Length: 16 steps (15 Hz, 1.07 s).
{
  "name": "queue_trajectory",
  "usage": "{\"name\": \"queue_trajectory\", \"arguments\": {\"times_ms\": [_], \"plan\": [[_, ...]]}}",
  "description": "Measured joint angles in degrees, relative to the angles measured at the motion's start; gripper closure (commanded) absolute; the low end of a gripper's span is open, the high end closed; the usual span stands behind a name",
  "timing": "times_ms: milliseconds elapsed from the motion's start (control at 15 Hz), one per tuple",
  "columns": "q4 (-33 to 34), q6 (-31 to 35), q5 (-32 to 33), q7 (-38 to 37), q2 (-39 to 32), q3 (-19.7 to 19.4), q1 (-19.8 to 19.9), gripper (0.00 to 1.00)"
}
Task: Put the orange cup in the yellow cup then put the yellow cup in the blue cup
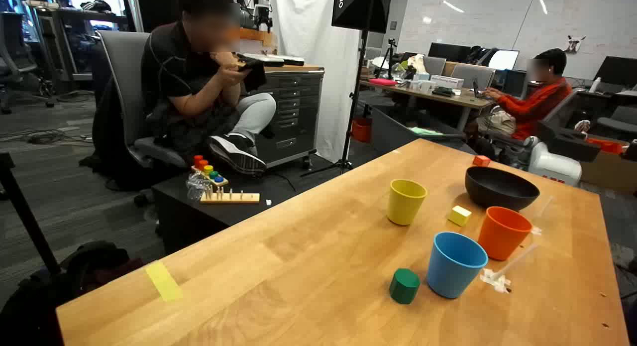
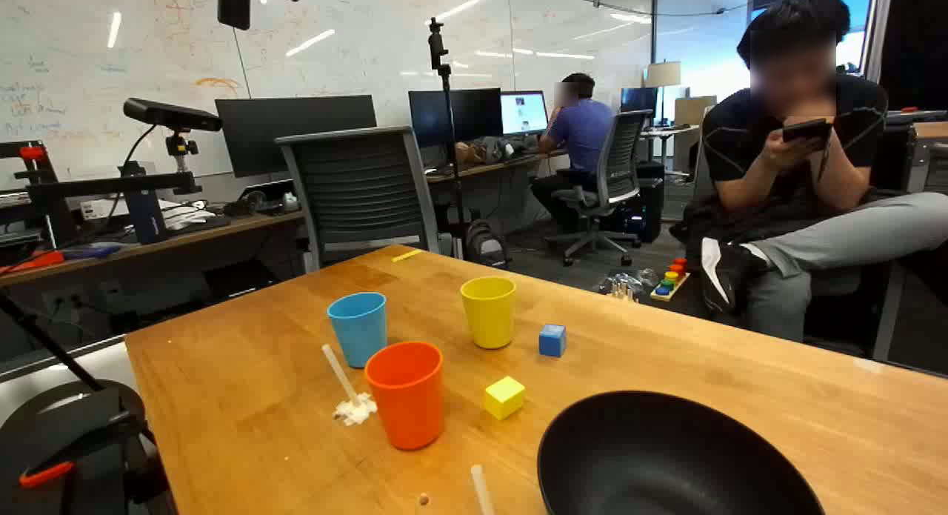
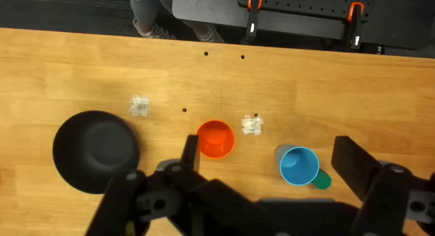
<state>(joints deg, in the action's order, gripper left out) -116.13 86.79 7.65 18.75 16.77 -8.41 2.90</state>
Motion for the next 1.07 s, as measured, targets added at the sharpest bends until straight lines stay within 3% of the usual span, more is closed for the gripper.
{"name": "queue_trajectory", "arguments": {"times_ms": [867, 1067], "plan": [[0.0, 0.4, -0.1, -0.6, -0.4, 0.0, 0.0, 0.00], [0.0, 2.8, -3.0, -3.0, -1.2, 0.0, 0.0, 0.00]]}}
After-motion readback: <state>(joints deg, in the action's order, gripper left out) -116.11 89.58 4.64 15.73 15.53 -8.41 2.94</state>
